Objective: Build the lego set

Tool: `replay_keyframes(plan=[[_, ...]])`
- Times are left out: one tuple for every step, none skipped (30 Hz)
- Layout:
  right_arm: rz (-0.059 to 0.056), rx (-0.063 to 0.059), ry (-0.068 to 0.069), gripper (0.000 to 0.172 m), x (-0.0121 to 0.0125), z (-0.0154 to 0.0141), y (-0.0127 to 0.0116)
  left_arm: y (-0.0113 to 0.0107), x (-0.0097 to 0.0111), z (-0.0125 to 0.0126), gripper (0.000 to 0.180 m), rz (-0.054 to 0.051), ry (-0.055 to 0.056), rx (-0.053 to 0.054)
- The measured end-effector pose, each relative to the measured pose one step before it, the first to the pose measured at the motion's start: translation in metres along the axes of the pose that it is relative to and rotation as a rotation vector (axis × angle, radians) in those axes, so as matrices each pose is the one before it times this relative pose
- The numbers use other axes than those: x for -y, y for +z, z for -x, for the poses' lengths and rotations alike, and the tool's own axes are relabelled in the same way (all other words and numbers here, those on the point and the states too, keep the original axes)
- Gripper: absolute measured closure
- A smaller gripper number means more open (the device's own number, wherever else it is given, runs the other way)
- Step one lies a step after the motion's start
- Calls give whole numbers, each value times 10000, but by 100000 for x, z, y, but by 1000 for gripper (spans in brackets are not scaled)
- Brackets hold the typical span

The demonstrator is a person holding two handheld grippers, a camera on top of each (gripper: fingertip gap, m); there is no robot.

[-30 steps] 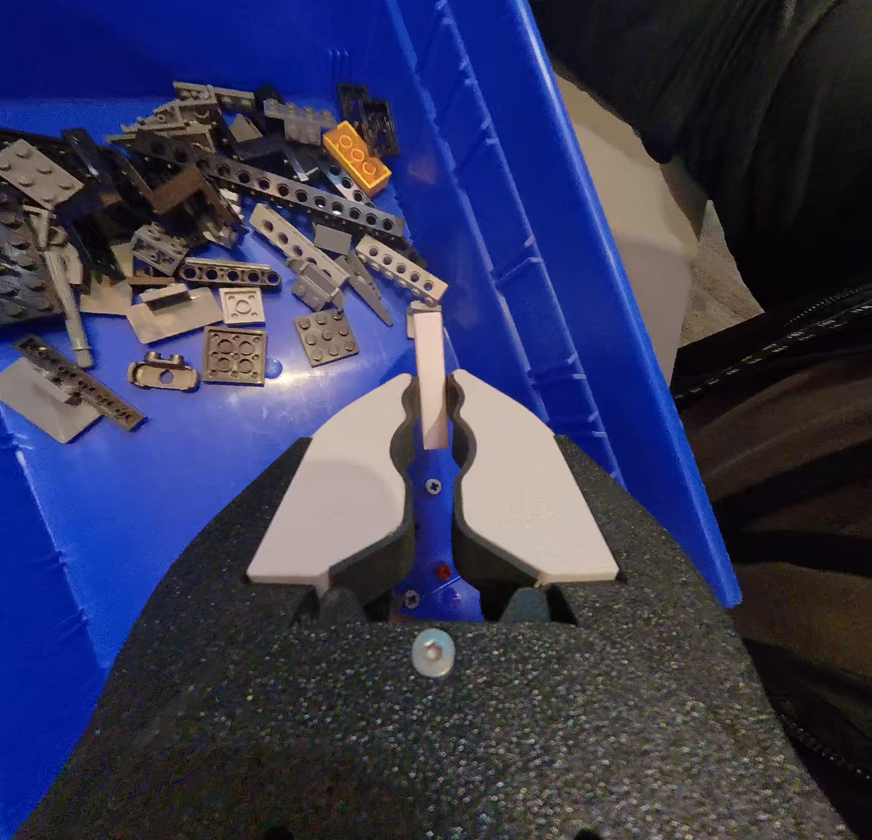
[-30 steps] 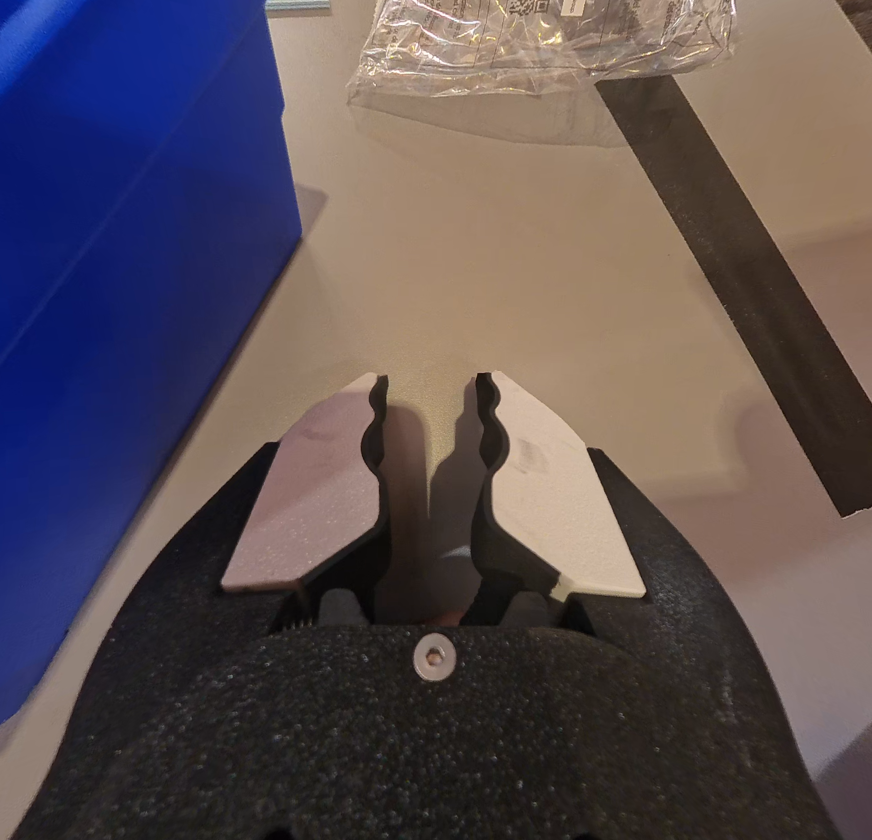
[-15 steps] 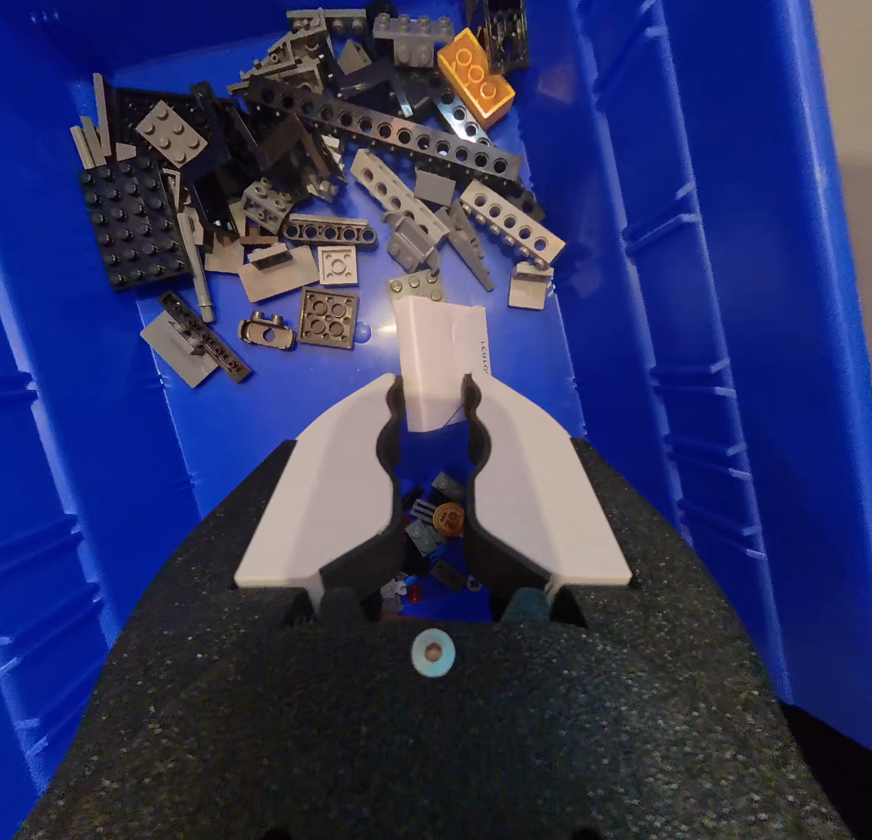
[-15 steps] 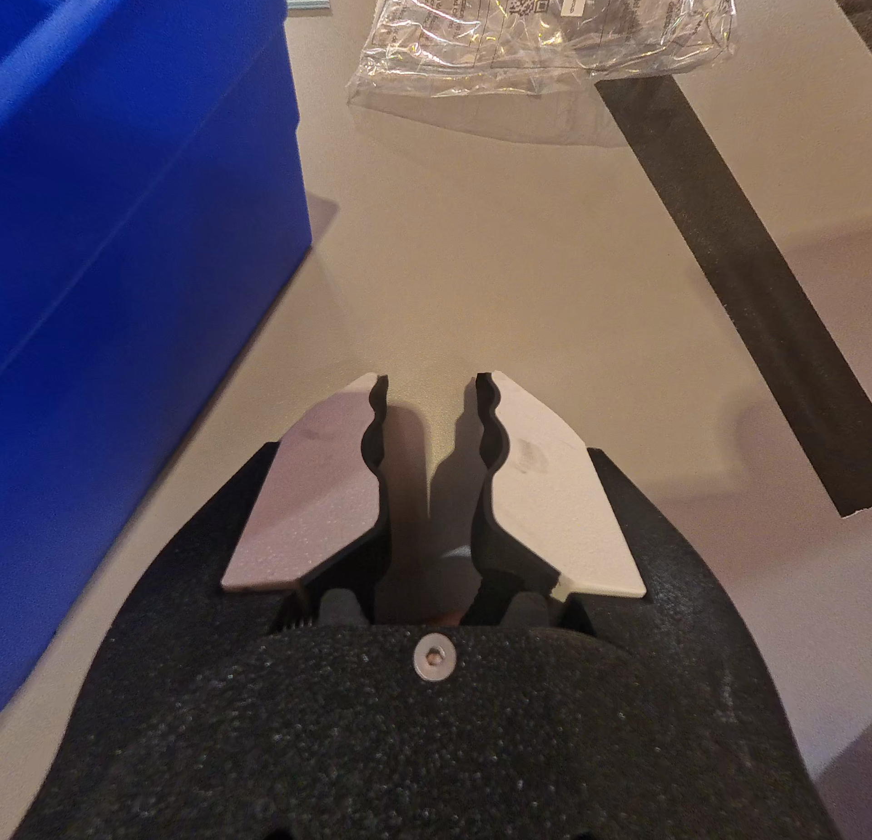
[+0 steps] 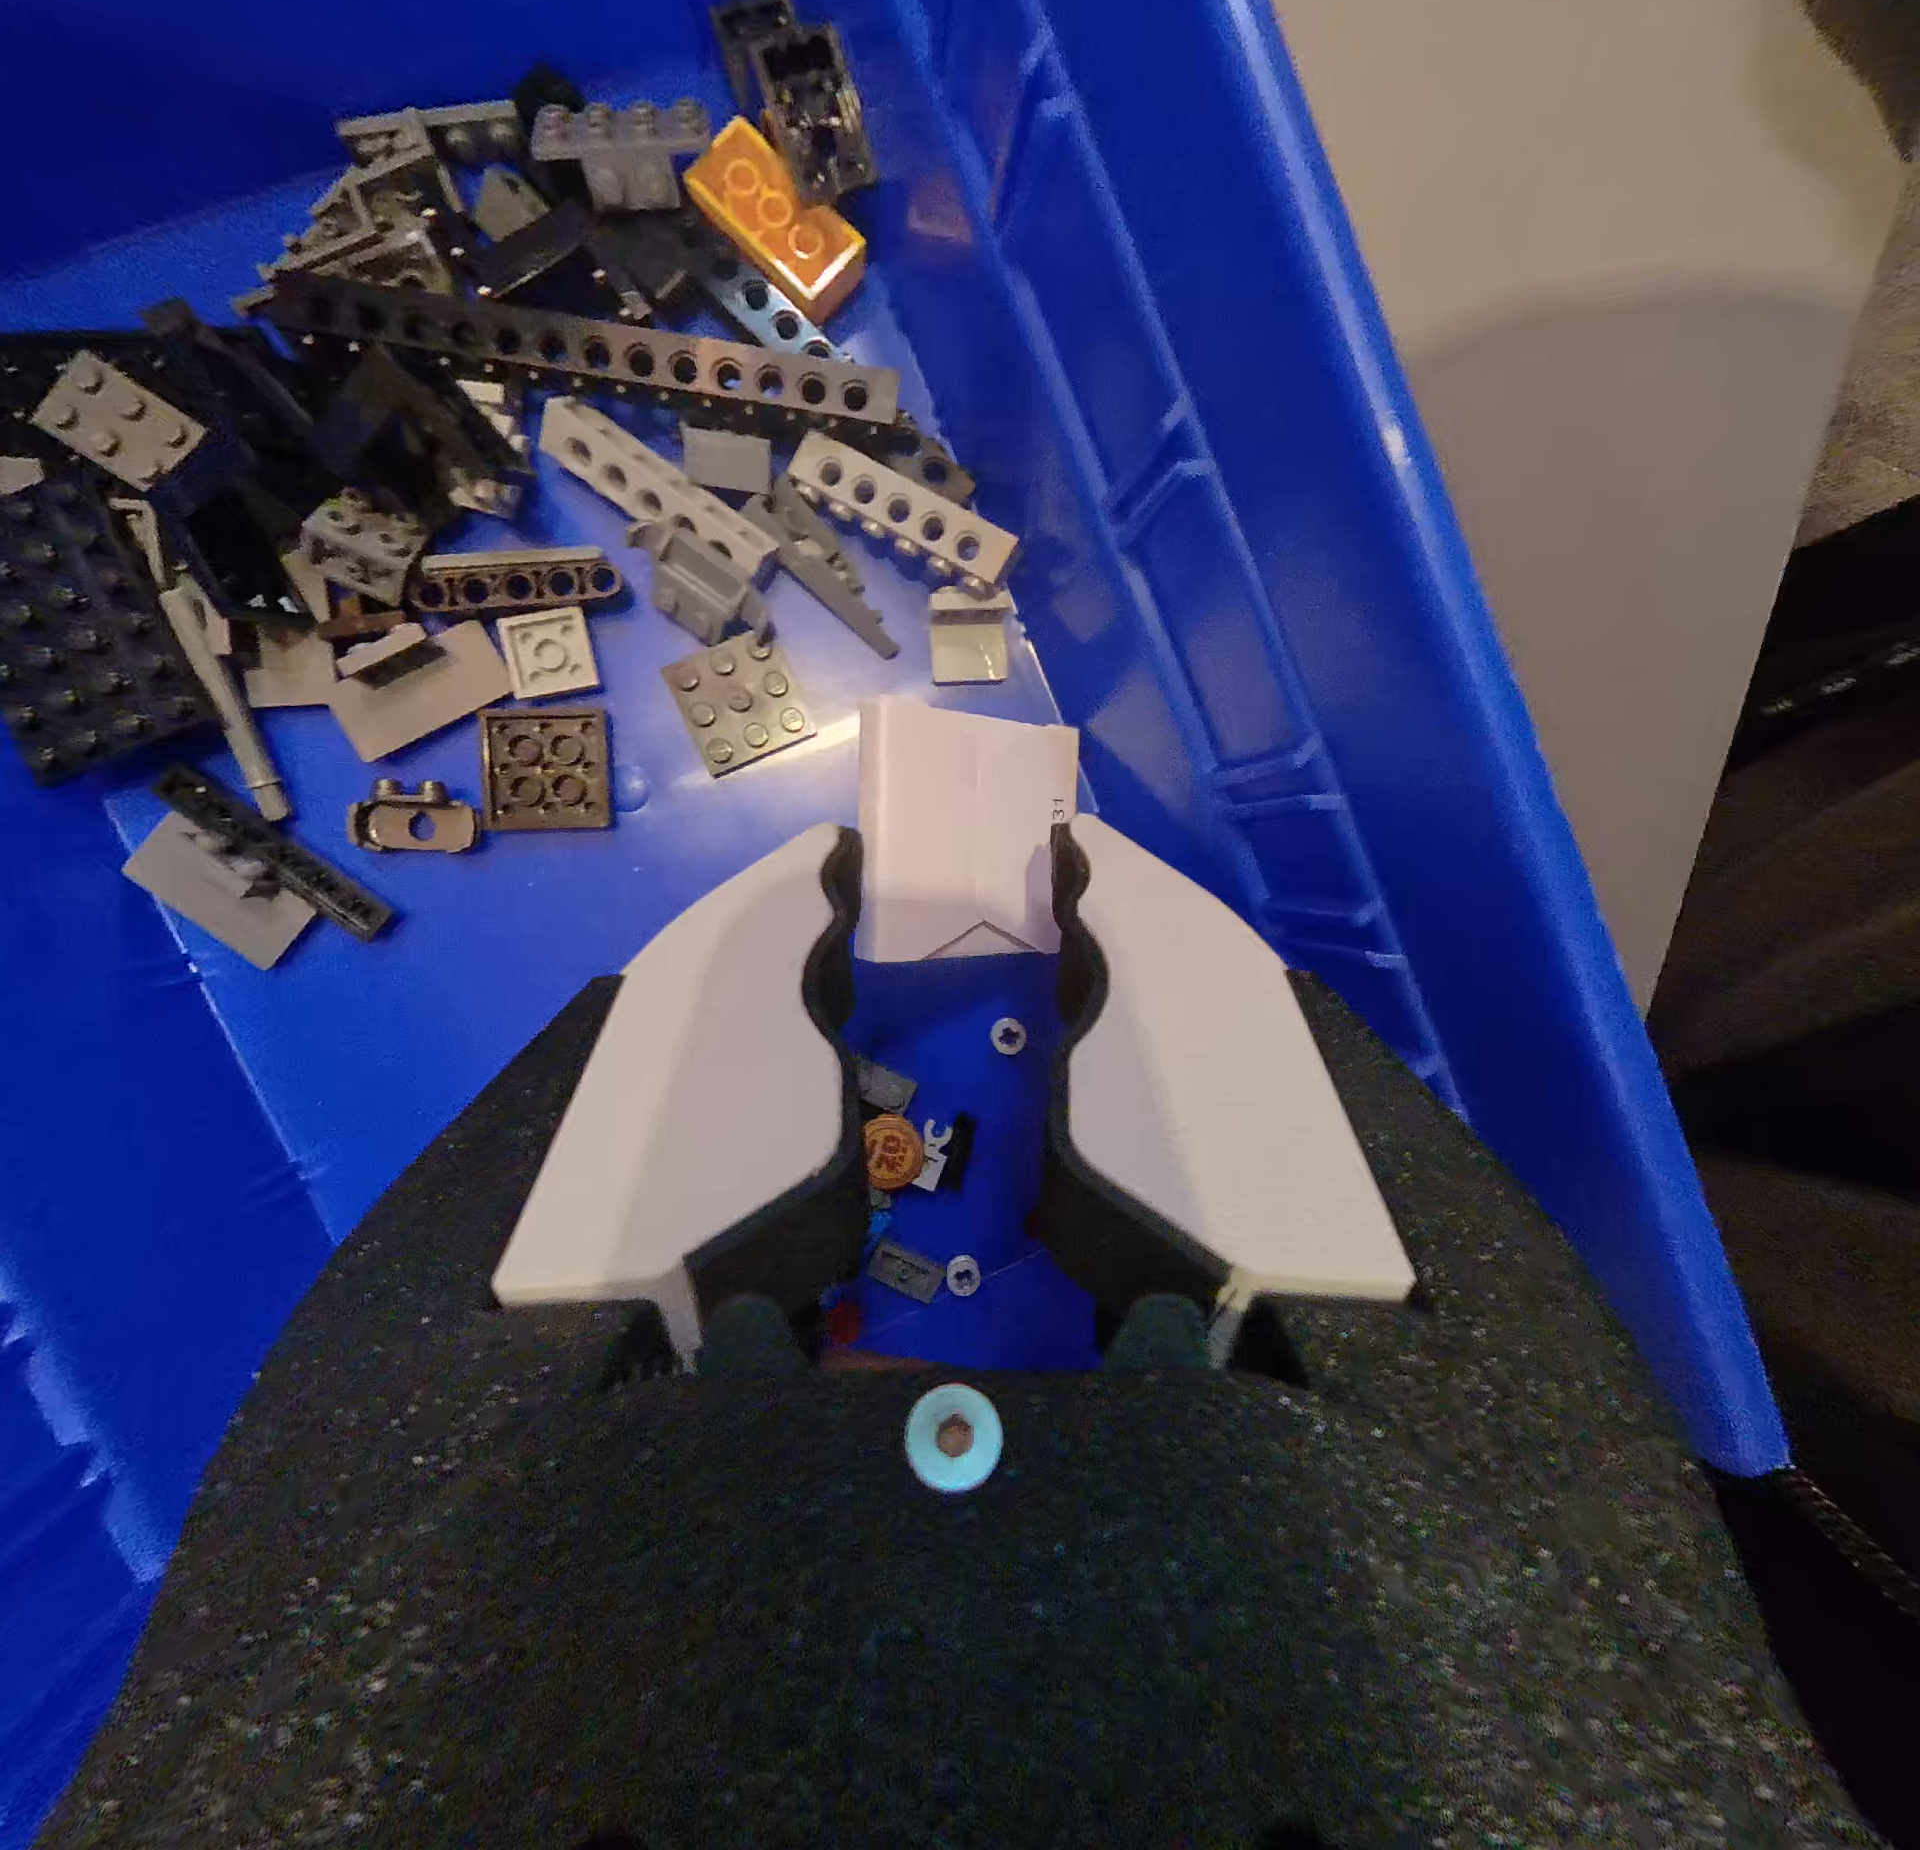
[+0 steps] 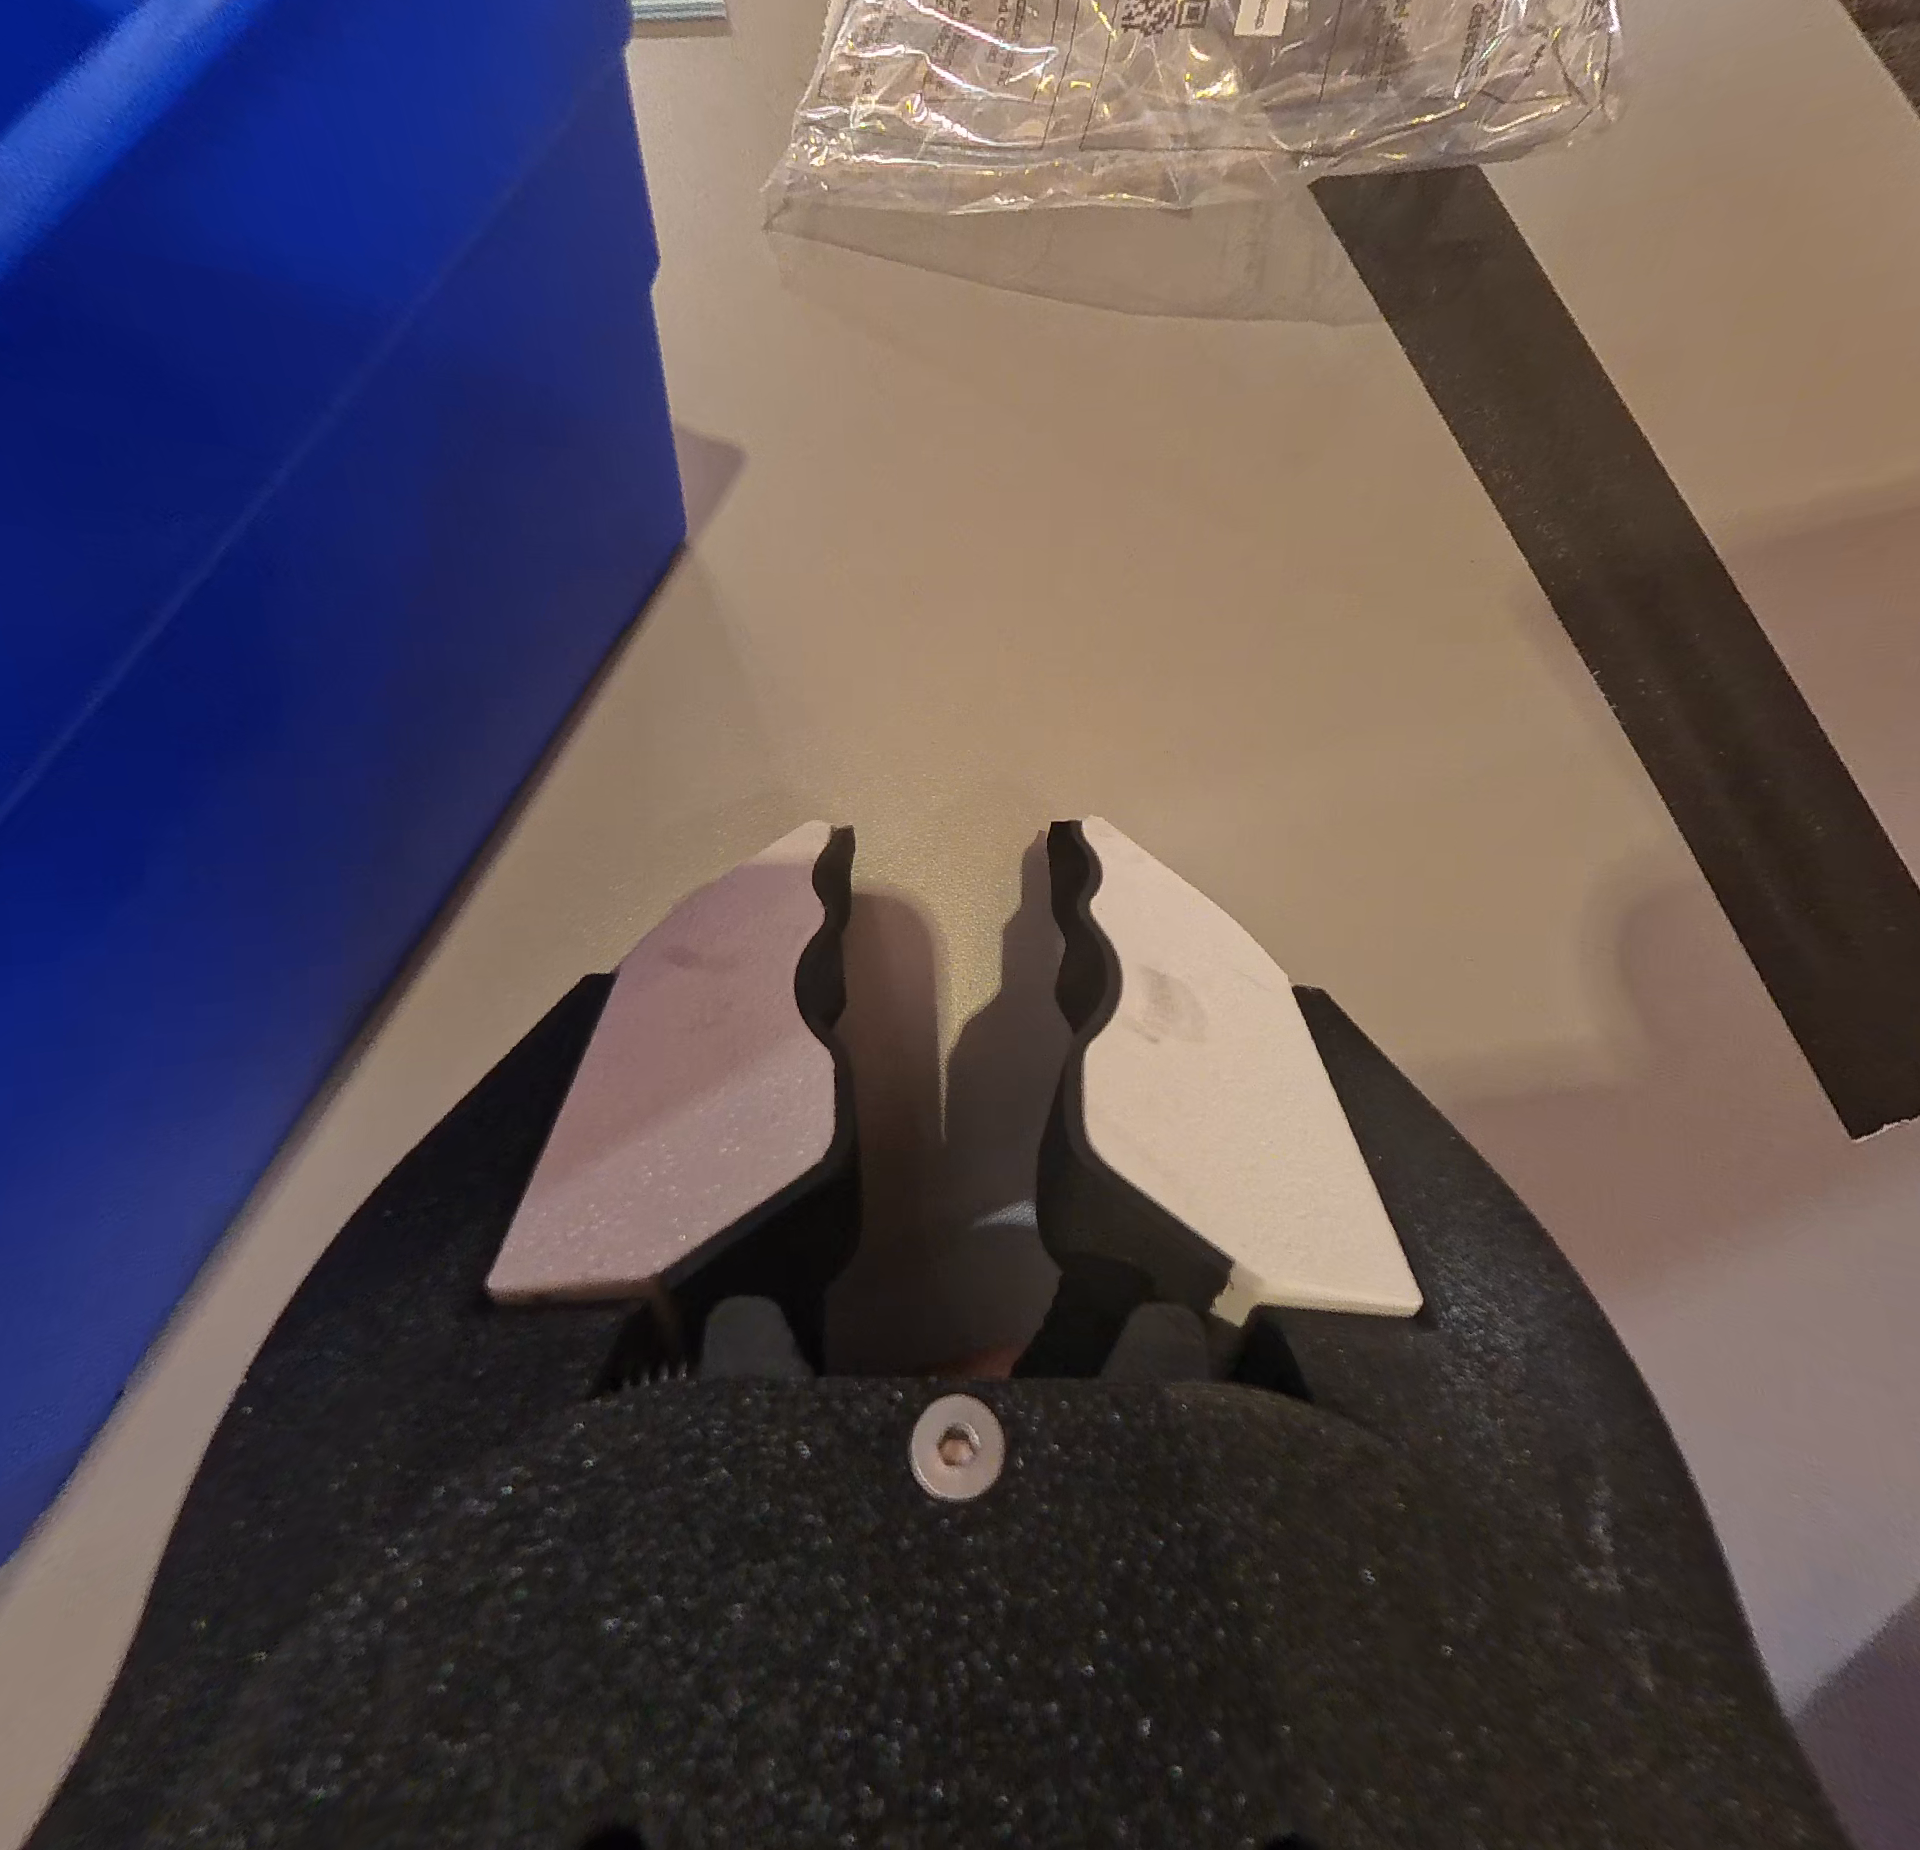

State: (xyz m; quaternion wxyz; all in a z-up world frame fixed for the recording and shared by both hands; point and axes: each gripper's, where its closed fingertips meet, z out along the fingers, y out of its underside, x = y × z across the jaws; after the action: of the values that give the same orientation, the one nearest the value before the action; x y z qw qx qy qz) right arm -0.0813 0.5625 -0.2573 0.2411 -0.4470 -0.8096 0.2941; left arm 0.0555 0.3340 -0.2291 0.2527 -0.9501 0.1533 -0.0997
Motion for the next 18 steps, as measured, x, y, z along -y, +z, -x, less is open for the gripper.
replay_keyframes(plan=[[-1, -3, -3, 134, 1, -6, 1, 79, -107, -91, 144, 79, 129, -13], [-1, -3, -4, 134, 0, 6, -3, 23, -23, -91, 143, 17, 76, -37], [0, -1, -2, 134, 0, -2, 0, -28, 85, -54, 142, -39, -13, -71], [0, 0, 1, 134, 0, 1, 0, -112, 175, 43, 141, -97, -77, -52], [0, -1, -1, 134, 0, -1, 0, -181, 257, 75, 141, -145, -90, -48], [0, -1, -2, 134, 1, -2, 0, -215, 230, 124, 141, -135, -75, -32], [0, 1, -1, 134, 0, 0, 0, -252, 203, 335, 141, -104, -11, 115], [0, 3, 1, 134, -1, 5, 0, -253, 250, 692, 140, -108, 52, 354], [1, 5, 4, 134, 0, -5, 3, -204, 239, 1000, 140, -56, 57, 526], [0, 2, 2, 134, -1, 4, 0, -96, 204, 1121, 140, 24, 60, 571], [-1, -2, -3, 134, 1, -5, 0, 42, 221, 1088, 140, 67, 97, 513], [-1, -2, -4, 134, 5, 3, 3, 185, 285, 970, 140, 74, 165, 442], [-1, -5, -3, 134, -7, 6, 4, 316, 309, 867, 140, 97, 225, 388], [-2, -9, -7, 134, 1, -4, -3, 435, 287, 711, 140, 118, 260, 297], [-2, -11, -10, 134, 1, -8, -2, 532, 334, 565, 140, 100, 218, 190], [-2, -11, -10, 134, 0, 5, -6, 599, 374, 500, 140, 56, 96, 107], [-2, -10, -10, 134, 6, 1, 0, 654, 309, 460, 141, 86, -2, 44], [-1, -4, -5, 134, 5, 0, 3, 681, 258, 518, 141, 96, -64, 49]])
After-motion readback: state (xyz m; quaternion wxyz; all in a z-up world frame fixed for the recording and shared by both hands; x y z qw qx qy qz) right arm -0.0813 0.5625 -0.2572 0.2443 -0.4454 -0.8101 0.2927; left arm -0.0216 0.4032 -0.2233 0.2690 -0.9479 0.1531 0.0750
